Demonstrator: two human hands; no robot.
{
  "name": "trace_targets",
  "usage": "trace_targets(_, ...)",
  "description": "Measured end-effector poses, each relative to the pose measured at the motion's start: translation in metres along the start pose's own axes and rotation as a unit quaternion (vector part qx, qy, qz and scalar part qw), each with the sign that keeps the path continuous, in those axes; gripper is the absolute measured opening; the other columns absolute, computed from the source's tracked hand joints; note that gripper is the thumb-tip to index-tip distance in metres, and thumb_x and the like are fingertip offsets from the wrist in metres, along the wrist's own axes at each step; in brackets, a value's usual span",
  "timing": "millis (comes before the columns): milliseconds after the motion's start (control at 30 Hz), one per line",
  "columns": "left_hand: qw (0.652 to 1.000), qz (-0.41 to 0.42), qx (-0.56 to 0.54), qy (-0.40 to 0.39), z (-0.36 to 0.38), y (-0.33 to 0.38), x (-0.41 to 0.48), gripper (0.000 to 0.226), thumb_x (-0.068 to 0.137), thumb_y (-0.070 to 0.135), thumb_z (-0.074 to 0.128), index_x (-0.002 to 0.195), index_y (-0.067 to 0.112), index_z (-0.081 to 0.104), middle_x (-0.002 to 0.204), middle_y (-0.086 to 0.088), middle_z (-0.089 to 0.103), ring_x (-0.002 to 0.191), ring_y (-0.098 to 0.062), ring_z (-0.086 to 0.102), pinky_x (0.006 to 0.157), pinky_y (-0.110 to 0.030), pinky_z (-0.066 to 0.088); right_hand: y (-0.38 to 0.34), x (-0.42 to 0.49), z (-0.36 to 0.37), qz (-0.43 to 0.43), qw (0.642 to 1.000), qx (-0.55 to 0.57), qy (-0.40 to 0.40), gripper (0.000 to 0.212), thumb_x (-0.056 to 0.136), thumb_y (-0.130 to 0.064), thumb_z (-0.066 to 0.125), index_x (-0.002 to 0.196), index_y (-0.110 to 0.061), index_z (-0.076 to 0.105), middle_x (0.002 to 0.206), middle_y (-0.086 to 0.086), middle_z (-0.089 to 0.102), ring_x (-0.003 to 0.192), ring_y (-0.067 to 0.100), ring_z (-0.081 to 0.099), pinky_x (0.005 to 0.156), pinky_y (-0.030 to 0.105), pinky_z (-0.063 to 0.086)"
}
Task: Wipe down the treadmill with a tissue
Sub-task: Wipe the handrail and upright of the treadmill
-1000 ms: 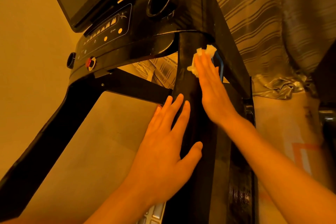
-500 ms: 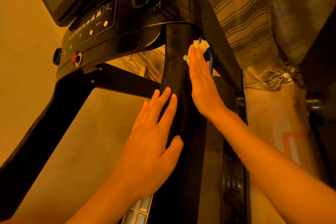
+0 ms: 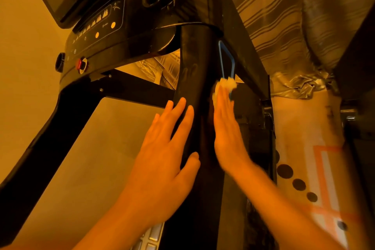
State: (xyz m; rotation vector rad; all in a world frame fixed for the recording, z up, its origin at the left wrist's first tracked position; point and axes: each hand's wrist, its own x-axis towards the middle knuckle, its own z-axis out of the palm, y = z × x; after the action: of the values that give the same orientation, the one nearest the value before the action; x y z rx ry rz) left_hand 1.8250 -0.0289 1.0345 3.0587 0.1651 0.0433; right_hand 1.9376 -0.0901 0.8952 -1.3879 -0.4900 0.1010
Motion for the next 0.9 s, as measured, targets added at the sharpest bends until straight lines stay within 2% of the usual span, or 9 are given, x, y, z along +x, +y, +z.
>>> trace_targets(133,1.000,0.001,-0.008,0.000,-0.001,-0.001,-0.001,0.079,0.091,0.051,0.032,0.164,0.034,0.010,0.172,0.021,-0.003,0.156,0.001,-0.013,0.125,-0.030,-0.004,0.004,-0.086,0.013,0.008,0.999,0.039,-0.001,0.054,0.106,-0.050,0.013,0.155,-0.061,-0.007,0.165,-0.037,-0.009,0.156,-0.004,-0.006,0.129,0.031,-0.004)
trace_targets(233,1.000,0.003,-0.010,-0.001,-0.001,-0.002,0.000,0.079,0.091,0.050,0.034,0.165,0.033,0.011,0.172,0.019,-0.001,0.156,0.001,-0.013,0.125,-0.029,-0.004,0.009,-0.025,0.001,0.106,0.993,0.045,0.010,0.049,0.103,-0.050,0.011,0.150,-0.051,-0.004,0.165,-0.028,-0.013,0.155,-0.004,-0.009,0.130,0.036,-0.003)
trace_targets(333,1.000,0.006,-0.015,0.002,0.000,-0.002,0.000,0.079,0.092,0.049,0.034,0.165,0.032,0.012,0.172,0.019,0.000,0.156,0.001,-0.012,0.125,-0.029,-0.003,0.006,0.002,-0.001,0.126,0.990,0.047,0.036,0.060,0.101,-0.052,0.011,0.157,-0.039,-0.005,0.171,-0.016,-0.011,0.156,-0.001,-0.010,0.131,0.039,-0.001)
trace_targets(500,1.000,0.004,-0.030,0.005,0.000,-0.003,0.000,0.078,0.092,0.048,0.036,0.165,0.032,0.015,0.172,0.020,0.002,0.157,0.000,-0.010,0.125,-0.031,-0.001,-0.006,-0.067,0.017,0.108,0.984,0.133,0.041,0.052,0.101,-0.055,0.020,0.149,-0.055,0.002,0.167,-0.031,-0.003,0.153,-0.011,-0.002,0.131,0.036,0.004)
trace_targets(533,1.000,0.005,-0.029,0.005,0.000,-0.002,0.000,0.078,0.092,0.049,0.036,0.165,0.032,0.014,0.172,0.020,0.002,0.156,0.001,-0.010,0.125,-0.031,-0.002,-0.003,-0.052,0.013,0.128,0.984,0.120,0.036,0.057,0.097,-0.065,0.017,0.151,-0.054,0.002,0.168,-0.028,-0.003,0.154,-0.009,-0.002,0.132,0.037,0.004)
trace_targets(633,1.000,0.006,-0.022,0.004,0.000,-0.002,0.000,0.078,0.092,0.049,0.035,0.165,0.033,0.013,0.172,0.020,0.000,0.156,0.001,-0.012,0.125,-0.030,-0.003,0.007,0.010,-0.007,0.203,0.975,0.080,0.051,0.114,0.069,-0.103,0.010,0.163,-0.040,0.004,0.173,-0.015,0.004,0.158,0.004,0.003,0.131,0.043,0.008)
trace_targets(667,1.000,0.007,-0.022,0.004,0.000,-0.002,0.000,0.078,0.092,0.048,0.035,0.165,0.032,0.013,0.172,0.020,0.000,0.156,0.001,-0.011,0.125,-0.030,-0.002,0.005,0.013,-0.007,0.203,0.974,0.090,0.053,0.111,0.071,-0.101,0.011,0.164,-0.040,0.004,0.173,-0.015,0.004,0.158,0.004,0.003,0.131,0.043,0.008)
trace_targets(767,1.000,0.006,-0.028,0.004,0.000,-0.002,0.000,0.078,0.091,0.049,0.035,0.165,0.034,0.013,0.171,0.022,-0.001,0.156,0.002,-0.012,0.125,-0.031,-0.003,-0.008,-0.046,0.012,0.127,0.988,0.089,0.025,0.063,0.098,-0.071,0.014,0.155,-0.046,0.005,0.170,-0.023,0.000,0.153,-0.011,-0.001,0.131,0.033,0.004)
trace_targets(900,1.000,0.002,-0.021,0.002,0.000,-0.002,0.000,0.080,0.090,0.051,0.033,0.164,0.037,0.009,0.171,0.025,-0.005,0.155,0.002,-0.015,0.124,-0.030,-0.004,-0.014,-0.070,0.016,0.037,0.999,0.034,0.000,0.064,0.098,-0.076,0.005,0.151,-0.041,-0.001,0.165,-0.021,-0.007,0.148,-0.018,-0.012,0.125,0.019,-0.008)
